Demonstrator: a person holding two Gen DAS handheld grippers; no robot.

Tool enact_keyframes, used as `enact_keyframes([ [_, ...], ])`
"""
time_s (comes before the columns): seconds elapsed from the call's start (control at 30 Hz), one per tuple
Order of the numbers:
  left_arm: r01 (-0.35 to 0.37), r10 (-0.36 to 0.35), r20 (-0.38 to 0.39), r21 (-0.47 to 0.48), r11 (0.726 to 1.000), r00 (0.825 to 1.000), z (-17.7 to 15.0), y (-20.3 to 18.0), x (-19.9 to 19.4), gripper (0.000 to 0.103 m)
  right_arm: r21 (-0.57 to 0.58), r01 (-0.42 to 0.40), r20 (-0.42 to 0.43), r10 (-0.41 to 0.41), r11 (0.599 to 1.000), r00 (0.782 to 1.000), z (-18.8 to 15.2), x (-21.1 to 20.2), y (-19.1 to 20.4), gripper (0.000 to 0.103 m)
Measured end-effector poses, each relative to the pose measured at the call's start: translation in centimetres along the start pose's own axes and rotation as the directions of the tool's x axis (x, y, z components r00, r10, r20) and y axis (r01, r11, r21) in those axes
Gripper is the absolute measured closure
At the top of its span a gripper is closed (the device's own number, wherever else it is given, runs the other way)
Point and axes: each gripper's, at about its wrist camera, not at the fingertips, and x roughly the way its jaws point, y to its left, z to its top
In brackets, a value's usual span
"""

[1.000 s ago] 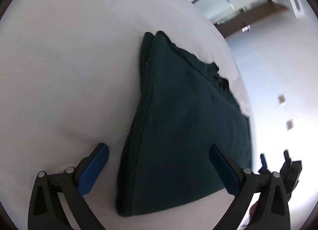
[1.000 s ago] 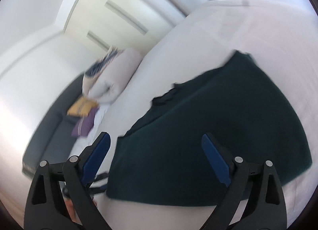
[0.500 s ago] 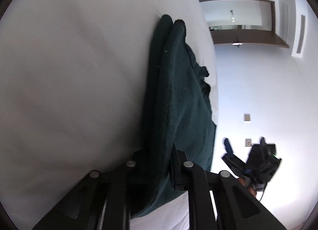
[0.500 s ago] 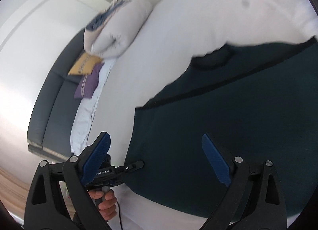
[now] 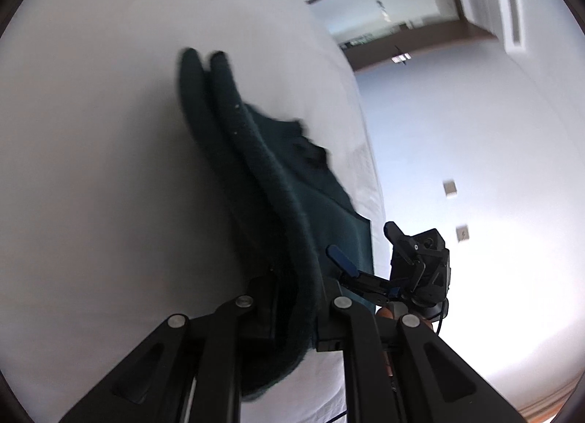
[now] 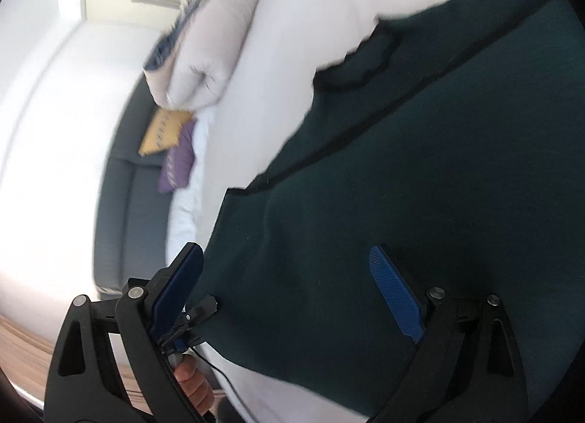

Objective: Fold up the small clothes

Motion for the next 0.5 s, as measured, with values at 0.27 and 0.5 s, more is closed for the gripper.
enact_keyframes([
  [0.27,0.030,-0.003,-0.119,0.219,0.975,0.993,-2.0,-14.2,12.1,0.091,0.141,-0.151,0.117,0.135,0.978,0.984,2.5,-10.9,-5.4,0.010],
  [0.5,0.152,-0.113,-0.231,0.155,0.976,0.966,-5.4,-15.5,18.6,0.058,0.278,-0.232,0.161,0.193,0.932,0.968,2.9,-14.7,-11.3,0.010],
])
